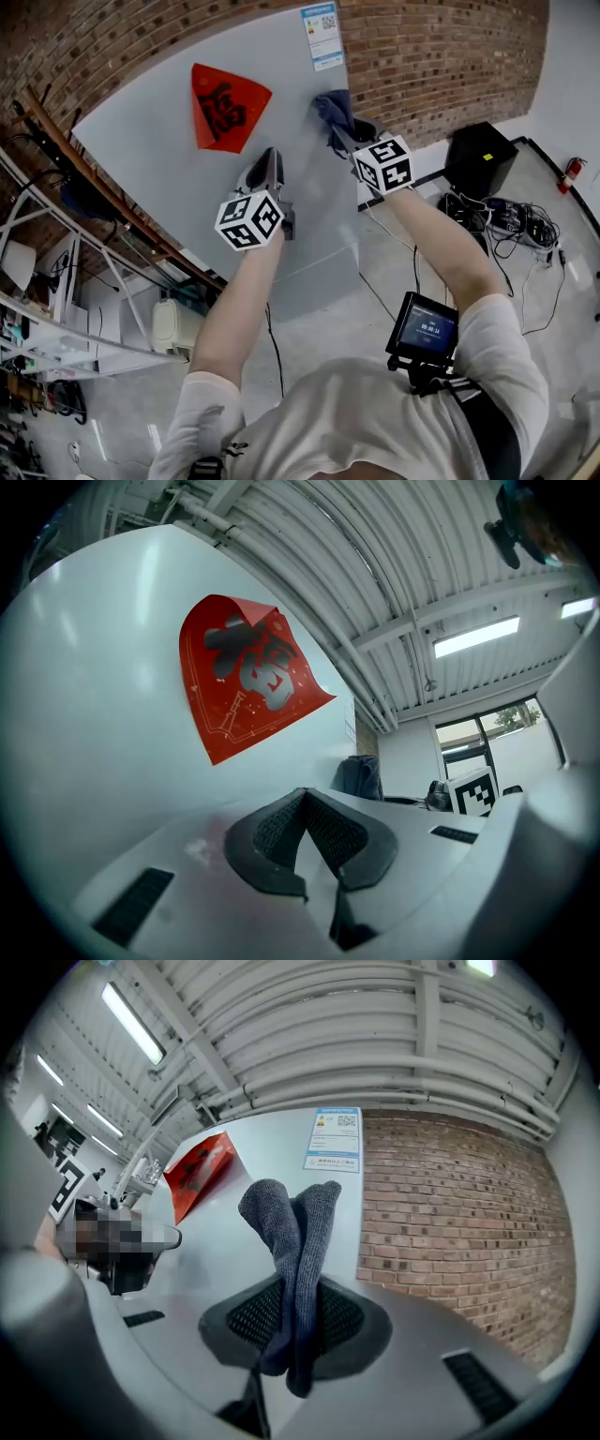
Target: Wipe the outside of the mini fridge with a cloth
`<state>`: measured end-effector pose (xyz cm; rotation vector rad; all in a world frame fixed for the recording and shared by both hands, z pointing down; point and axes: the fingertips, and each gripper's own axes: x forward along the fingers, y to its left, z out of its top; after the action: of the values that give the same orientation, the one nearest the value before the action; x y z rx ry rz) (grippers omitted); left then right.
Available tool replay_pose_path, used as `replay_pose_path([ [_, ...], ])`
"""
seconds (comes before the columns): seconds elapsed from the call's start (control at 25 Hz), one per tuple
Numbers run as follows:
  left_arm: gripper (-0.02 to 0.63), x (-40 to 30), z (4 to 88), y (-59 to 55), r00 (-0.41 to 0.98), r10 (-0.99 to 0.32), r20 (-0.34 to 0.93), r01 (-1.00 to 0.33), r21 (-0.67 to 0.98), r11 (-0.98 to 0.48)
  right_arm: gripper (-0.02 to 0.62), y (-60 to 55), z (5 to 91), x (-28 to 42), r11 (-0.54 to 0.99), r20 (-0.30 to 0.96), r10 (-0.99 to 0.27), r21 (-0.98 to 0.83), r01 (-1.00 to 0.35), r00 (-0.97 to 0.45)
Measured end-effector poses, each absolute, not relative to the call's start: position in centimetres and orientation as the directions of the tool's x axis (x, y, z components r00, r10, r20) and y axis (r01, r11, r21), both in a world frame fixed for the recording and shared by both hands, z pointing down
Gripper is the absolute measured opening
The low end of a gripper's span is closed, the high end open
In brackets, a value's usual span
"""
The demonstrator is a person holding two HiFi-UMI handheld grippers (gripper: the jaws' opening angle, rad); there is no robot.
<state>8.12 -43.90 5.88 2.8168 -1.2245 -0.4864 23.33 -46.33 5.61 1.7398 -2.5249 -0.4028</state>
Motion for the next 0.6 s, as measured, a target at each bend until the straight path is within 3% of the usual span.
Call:
replay_pose_path([
  [0.36, 0.000, 6.5, 7.2, -43.6, 0.613, -0.748, -0.254, -0.734, 0.165, -0.658, 0.074, -45.7, 5.7, 22.7, 0.308, -0.133, -0.928, 0.251, -0.918, -0.348],
  [0.6, 0.000, 1.8, 8.5, -42.0, 0.583, -0.777, -0.238, -0.760, 0.179, -0.625, 0.074, -44.1, 7.4, 16.7, 0.355, -0.110, -0.913, 0.261, -0.898, -0.393],
])
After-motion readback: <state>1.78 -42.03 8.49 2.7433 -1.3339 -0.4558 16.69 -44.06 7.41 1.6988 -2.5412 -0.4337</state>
